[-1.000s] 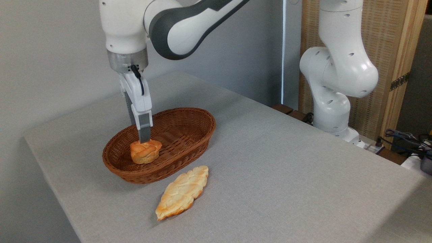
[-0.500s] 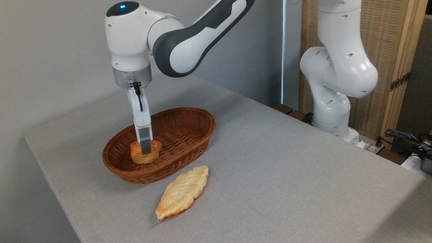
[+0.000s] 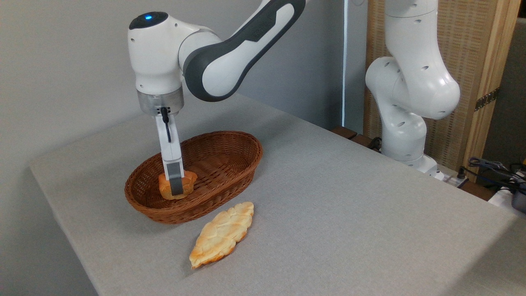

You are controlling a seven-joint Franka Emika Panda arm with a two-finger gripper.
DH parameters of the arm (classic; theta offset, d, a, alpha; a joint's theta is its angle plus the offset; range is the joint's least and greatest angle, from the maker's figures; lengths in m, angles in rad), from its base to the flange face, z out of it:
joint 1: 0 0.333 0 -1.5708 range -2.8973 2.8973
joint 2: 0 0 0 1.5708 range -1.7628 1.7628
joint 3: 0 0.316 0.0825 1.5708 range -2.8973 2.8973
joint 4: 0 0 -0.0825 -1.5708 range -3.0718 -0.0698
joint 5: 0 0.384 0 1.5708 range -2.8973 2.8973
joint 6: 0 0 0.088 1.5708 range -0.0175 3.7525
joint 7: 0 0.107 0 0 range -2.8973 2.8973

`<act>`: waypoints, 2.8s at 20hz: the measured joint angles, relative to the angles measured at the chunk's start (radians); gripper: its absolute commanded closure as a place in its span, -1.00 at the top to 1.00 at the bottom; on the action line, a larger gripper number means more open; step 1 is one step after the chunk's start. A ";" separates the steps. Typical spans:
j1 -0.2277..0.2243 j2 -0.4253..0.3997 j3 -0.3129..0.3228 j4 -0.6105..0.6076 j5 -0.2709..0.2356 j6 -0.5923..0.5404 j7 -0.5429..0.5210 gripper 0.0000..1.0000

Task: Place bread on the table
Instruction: 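Close the gripper on the orange bun inside the basket, then lift the bun out of the basket and carry it beside the basket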

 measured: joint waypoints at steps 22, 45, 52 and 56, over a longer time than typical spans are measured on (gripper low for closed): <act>-0.003 0.003 -0.005 -0.001 0.010 0.001 0.000 -0.23; 0.015 -0.214 0.215 0.141 0.154 -0.560 0.282 -0.03; 0.018 -0.318 0.314 -0.091 0.210 -0.534 0.454 0.67; 0.013 -0.313 0.310 -0.214 0.231 -0.396 0.454 1.00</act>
